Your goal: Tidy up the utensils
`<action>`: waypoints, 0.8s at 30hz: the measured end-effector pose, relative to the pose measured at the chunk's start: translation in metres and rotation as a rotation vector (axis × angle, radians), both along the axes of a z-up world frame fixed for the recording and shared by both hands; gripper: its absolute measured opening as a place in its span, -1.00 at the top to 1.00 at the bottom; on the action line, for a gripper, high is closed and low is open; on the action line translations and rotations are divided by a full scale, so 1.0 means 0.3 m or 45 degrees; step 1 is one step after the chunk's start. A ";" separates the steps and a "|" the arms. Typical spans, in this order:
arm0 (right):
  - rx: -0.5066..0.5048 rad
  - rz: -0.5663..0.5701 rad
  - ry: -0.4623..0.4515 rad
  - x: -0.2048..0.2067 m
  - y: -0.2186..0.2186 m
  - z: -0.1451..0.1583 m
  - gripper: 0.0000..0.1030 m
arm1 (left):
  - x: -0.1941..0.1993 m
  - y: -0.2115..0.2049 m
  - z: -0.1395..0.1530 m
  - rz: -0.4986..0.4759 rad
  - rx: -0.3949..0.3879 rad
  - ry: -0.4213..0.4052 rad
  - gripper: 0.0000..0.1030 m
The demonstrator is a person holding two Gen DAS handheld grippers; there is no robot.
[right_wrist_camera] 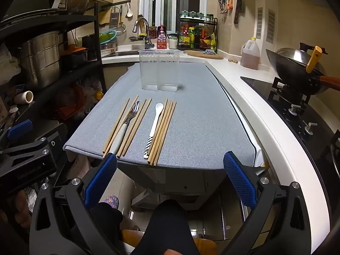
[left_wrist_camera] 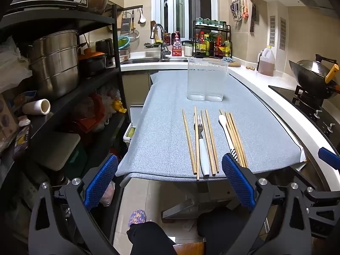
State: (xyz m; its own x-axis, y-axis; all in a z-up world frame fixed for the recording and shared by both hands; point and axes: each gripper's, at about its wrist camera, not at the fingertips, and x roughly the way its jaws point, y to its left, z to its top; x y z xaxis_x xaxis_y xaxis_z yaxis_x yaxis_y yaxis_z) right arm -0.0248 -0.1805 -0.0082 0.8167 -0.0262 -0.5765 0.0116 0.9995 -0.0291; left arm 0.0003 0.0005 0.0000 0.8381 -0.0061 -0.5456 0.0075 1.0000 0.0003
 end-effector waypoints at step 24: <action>-0.004 -0.012 -0.005 -0.001 -0.006 0.005 -0.90 | -0.012 0.011 0.033 0.000 0.027 -0.041 -0.85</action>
State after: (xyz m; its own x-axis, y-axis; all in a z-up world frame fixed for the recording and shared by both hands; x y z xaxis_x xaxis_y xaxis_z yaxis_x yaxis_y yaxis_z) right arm -0.0251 -0.1822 -0.0068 0.8188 -0.0360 -0.5729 0.0212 0.9992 -0.0325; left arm -0.0032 0.0039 0.0098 0.8553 0.0055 -0.5181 0.0068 0.9997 0.0218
